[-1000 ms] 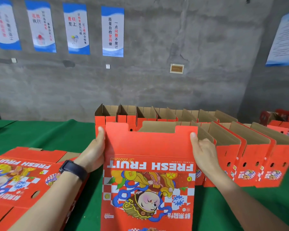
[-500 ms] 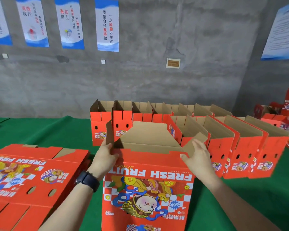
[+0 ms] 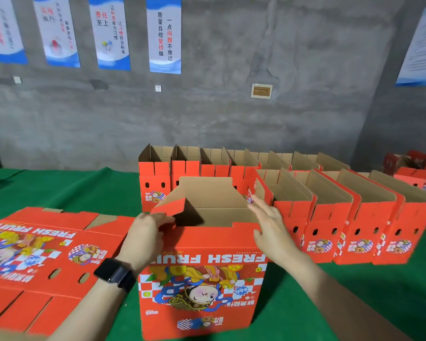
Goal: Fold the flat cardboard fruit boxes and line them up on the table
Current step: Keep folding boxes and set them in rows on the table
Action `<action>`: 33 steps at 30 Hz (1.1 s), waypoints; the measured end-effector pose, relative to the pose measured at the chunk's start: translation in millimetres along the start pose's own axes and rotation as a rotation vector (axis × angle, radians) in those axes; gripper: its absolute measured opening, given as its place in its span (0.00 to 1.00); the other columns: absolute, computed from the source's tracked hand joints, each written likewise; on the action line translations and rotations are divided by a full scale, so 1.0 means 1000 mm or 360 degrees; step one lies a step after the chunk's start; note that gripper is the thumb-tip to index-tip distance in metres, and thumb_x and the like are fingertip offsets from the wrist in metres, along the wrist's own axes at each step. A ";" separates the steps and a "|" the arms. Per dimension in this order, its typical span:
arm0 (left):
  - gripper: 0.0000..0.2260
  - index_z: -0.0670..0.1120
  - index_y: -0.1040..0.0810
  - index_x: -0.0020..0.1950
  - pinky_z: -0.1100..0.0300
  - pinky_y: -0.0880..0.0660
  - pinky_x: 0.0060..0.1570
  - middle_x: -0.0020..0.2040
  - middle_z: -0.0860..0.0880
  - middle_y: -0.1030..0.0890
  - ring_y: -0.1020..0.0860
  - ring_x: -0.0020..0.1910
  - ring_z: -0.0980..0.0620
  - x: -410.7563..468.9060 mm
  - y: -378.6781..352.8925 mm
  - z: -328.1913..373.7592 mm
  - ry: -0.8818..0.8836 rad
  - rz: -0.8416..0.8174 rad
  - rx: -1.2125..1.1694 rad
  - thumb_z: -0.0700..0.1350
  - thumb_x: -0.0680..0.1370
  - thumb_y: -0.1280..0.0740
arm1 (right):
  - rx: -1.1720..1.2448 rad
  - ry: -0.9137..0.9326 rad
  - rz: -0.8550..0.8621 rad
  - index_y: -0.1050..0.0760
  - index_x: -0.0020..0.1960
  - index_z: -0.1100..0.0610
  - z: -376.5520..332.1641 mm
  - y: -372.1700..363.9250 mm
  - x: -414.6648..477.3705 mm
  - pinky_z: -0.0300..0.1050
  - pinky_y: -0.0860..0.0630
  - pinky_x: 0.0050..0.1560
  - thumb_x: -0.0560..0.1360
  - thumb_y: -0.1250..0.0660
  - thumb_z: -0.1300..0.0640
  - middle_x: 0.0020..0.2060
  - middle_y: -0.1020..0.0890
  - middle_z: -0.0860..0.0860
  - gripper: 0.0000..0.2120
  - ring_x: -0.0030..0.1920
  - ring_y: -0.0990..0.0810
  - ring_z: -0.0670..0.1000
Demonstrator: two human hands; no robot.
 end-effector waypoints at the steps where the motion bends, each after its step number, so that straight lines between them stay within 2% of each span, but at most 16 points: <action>1: 0.22 0.47 0.19 0.59 0.57 0.32 0.58 0.59 0.46 0.20 0.25 0.60 0.44 0.000 0.000 -0.001 -0.0019 -0.0009 -0.0011 0.28 0.71 0.38 | 0.0017 0.0023 -0.0006 0.40 0.76 0.54 -0.002 -0.004 0.002 0.28 0.60 0.67 0.74 0.40 0.72 0.77 0.48 0.43 0.33 0.76 0.48 0.48; 4: 0.13 0.48 0.24 0.57 0.55 0.28 0.49 0.52 0.44 0.20 0.23 0.51 0.43 0.003 -0.005 -0.009 0.0031 -0.0049 -0.0098 0.36 0.75 0.37 | 0.0169 0.0032 0.0015 0.42 0.76 0.49 -0.003 -0.005 0.002 0.34 0.51 0.73 0.73 0.40 0.75 0.76 0.49 0.38 0.38 0.76 0.48 0.44; 7: 0.13 0.46 0.28 0.65 0.53 0.26 0.49 0.51 0.43 0.19 0.22 0.49 0.43 0.016 -0.003 -0.014 0.0059 -0.0008 -0.0160 0.42 0.80 0.41 | 0.0309 0.0096 0.0081 0.51 0.75 0.34 -0.007 0.003 -0.001 0.42 0.36 0.70 0.72 0.36 0.75 0.75 0.55 0.31 0.48 0.74 0.44 0.41; 9: 0.14 0.47 0.25 0.65 0.54 0.26 0.52 0.55 0.42 0.19 0.21 0.53 0.43 0.031 -0.003 -0.017 0.0066 -0.0022 -0.0095 0.41 0.80 0.42 | 0.0363 0.0109 0.0111 0.56 0.72 0.29 -0.008 0.007 -0.004 0.40 0.21 0.53 0.72 0.35 0.75 0.75 0.58 0.30 0.52 0.68 0.29 0.48; 10: 0.15 0.48 0.23 0.64 0.55 0.26 0.54 0.58 0.43 0.20 0.22 0.55 0.43 0.039 -0.007 -0.017 0.0055 -0.0069 -0.0029 0.40 0.80 0.41 | 0.0365 0.0102 0.0122 0.58 0.73 0.29 -0.007 0.007 -0.005 0.41 0.19 0.41 0.71 0.35 0.75 0.75 0.59 0.31 0.53 0.61 0.23 0.52; 11: 0.15 0.50 0.22 0.64 0.56 0.28 0.56 0.59 0.44 0.22 0.24 0.57 0.44 0.045 -0.013 -0.016 0.0043 -0.0145 0.0052 0.41 0.79 0.40 | 0.0367 0.0090 0.0129 0.59 0.73 0.29 -0.005 0.005 -0.005 0.42 0.20 0.36 0.71 0.34 0.75 0.75 0.60 0.32 0.54 0.54 0.20 0.55; 13: 0.16 0.58 0.24 0.65 0.54 0.33 0.61 0.60 0.45 0.29 0.30 0.61 0.44 0.052 -0.024 -0.017 0.0055 -0.0290 0.0255 0.47 0.78 0.37 | 0.0399 0.0038 0.0130 0.62 0.72 0.28 0.001 0.001 -0.004 0.35 0.20 0.38 0.72 0.34 0.74 0.75 0.60 0.32 0.55 0.51 0.20 0.49; 15: 0.16 0.62 0.24 0.63 0.51 0.40 0.67 0.67 0.46 0.36 0.38 0.68 0.44 0.057 -0.031 -0.026 0.0129 -0.0406 0.0270 0.52 0.76 0.34 | 0.0492 -0.0074 0.0109 0.64 0.71 0.27 0.014 -0.004 -0.005 0.26 0.29 0.52 0.74 0.34 0.70 0.74 0.52 0.33 0.54 0.63 0.30 0.38; 17: 0.14 0.58 0.21 0.59 0.54 0.37 0.66 0.70 0.47 0.38 0.38 0.70 0.44 0.057 -0.042 -0.033 0.0186 -0.0599 -0.0178 0.46 0.76 0.32 | 0.0614 -0.0213 0.0059 0.58 0.73 0.29 0.030 -0.010 -0.009 0.29 0.34 0.59 0.76 0.34 0.66 0.72 0.41 0.36 0.46 0.67 0.36 0.37; 20: 0.13 0.53 0.21 0.55 0.66 0.31 0.47 0.60 0.46 0.30 0.27 0.57 0.49 0.053 -0.050 -0.034 0.0296 -0.0715 -0.0773 0.37 0.75 0.33 | 0.0979 -0.0320 -0.0047 0.42 0.69 0.31 0.045 -0.023 -0.014 0.25 0.26 0.47 0.78 0.38 0.67 0.70 0.33 0.42 0.34 0.61 0.28 0.31; 22: 0.12 0.49 0.21 0.54 0.65 0.30 0.46 0.58 0.46 0.29 0.27 0.53 0.51 0.053 -0.049 -0.035 0.0318 -0.0636 -0.0835 0.38 0.73 0.30 | 0.1163 -0.0336 -0.0057 0.36 0.67 0.32 0.044 -0.026 -0.014 0.29 0.24 0.46 0.78 0.41 0.71 0.71 0.33 0.42 0.34 0.57 0.27 0.28; 24: 0.12 0.45 0.21 0.52 0.61 0.25 0.49 0.55 0.44 0.27 0.26 0.50 0.50 0.055 -0.049 -0.033 0.0357 -0.0584 -0.1014 0.33 0.72 0.32 | 0.1211 -0.0328 -0.0030 0.33 0.65 0.32 0.039 -0.025 -0.011 0.29 0.25 0.50 0.77 0.43 0.74 0.71 0.33 0.41 0.36 0.60 0.28 0.29; 27: 0.27 0.46 0.26 0.63 0.65 0.20 0.44 0.58 0.49 0.26 0.25 0.54 0.49 0.056 -0.047 -0.024 0.0396 -0.0621 -0.1416 0.22 0.71 0.41 | 0.1199 -0.0253 0.0002 0.31 0.63 0.34 0.031 -0.016 -0.007 0.24 0.31 0.54 0.74 0.44 0.77 0.70 0.32 0.39 0.38 0.68 0.34 0.35; 29: 0.34 0.52 0.30 0.70 0.66 0.21 0.41 0.61 0.49 0.26 0.21 0.52 0.49 0.057 -0.044 -0.025 0.0406 -0.0651 -0.1241 0.23 0.71 0.41 | 0.1087 -0.0146 -0.0033 0.30 0.65 0.37 0.023 -0.009 -0.005 0.29 0.33 0.64 0.73 0.43 0.77 0.69 0.32 0.37 0.37 0.71 0.37 0.36; 31: 0.34 0.52 0.31 0.71 0.68 0.25 0.34 0.55 0.48 0.23 0.19 0.40 0.56 0.056 -0.042 -0.024 0.0412 -0.0661 -0.1006 0.25 0.71 0.40 | 0.0959 -0.0064 -0.0099 0.30 0.67 0.41 0.018 -0.006 -0.006 0.41 0.36 0.72 0.72 0.43 0.77 0.68 0.31 0.36 0.36 0.71 0.38 0.35; 33: 0.33 0.52 0.31 0.71 0.71 0.29 0.25 0.47 0.51 0.22 0.21 0.27 0.62 0.052 -0.045 -0.019 0.0445 -0.0681 -0.0934 0.25 0.70 0.40 | 0.0904 -0.0057 -0.0149 0.30 0.66 0.41 0.019 -0.003 -0.010 0.47 0.36 0.73 0.71 0.43 0.77 0.68 0.31 0.35 0.36 0.71 0.38 0.35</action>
Point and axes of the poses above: each hand's wrist, its own x-axis towards the middle knuckle, its own y-axis out of the back of the hand, z = x × y, the point moved 10 cm from there along x, towards the middle knuckle
